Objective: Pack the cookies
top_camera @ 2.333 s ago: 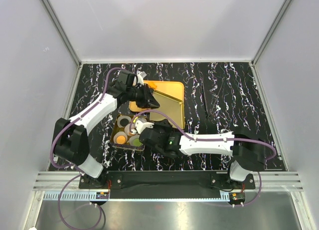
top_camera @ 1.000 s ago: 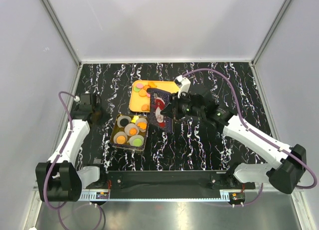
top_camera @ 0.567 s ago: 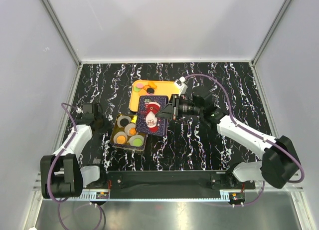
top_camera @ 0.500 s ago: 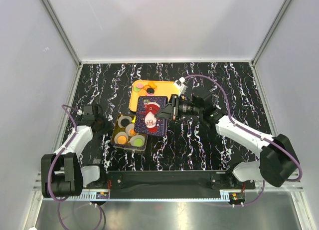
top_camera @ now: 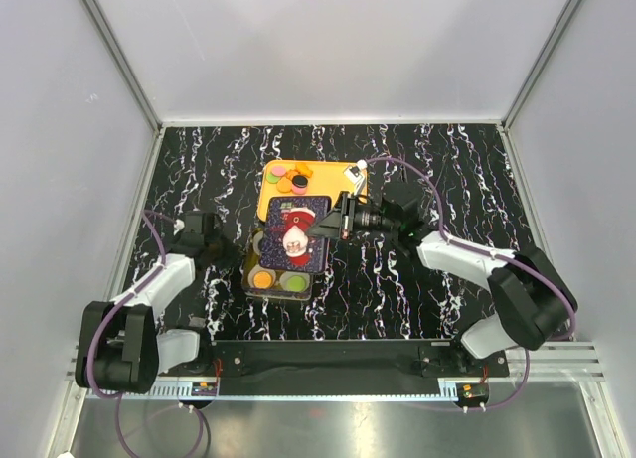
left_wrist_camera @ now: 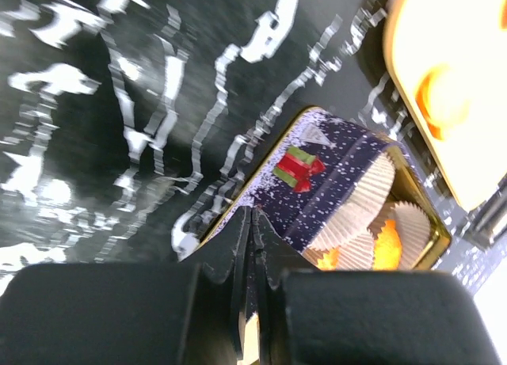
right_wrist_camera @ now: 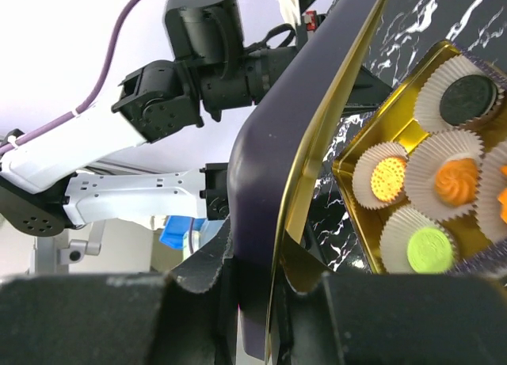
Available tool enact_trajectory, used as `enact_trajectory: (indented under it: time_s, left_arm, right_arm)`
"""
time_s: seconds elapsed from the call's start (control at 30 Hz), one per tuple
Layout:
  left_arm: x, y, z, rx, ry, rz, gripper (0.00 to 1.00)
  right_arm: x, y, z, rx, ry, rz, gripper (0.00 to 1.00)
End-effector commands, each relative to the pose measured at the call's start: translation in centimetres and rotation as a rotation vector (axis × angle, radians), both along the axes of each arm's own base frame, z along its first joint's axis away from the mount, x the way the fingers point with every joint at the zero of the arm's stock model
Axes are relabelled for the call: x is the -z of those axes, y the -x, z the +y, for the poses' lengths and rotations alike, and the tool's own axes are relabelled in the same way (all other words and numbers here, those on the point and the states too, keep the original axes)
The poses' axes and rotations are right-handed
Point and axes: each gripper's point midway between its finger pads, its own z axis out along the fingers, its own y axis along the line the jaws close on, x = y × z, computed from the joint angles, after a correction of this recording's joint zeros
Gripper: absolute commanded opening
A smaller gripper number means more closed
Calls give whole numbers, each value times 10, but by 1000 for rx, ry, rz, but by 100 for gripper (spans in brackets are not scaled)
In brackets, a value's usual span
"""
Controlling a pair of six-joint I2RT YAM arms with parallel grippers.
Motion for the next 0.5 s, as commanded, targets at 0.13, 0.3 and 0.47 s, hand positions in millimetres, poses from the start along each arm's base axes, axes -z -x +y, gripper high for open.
enact_trajectory:
  time_s: [0.13, 0.3, 0.47]
  left_arm:
    - [-19, -5, -27, 20, 73, -81, 7]
    - [-23, -1, -31, 24, 86, -99, 8]
    - [-36, -8, -10, 7, -51, -106, 13]
  right_arm:
    - [2, -4, 5, -42, -107, 1, 0]
    - [18, -6, 6, -46, -118, 41, 0]
    - [30, -7, 8, -55, -164, 76, 0]
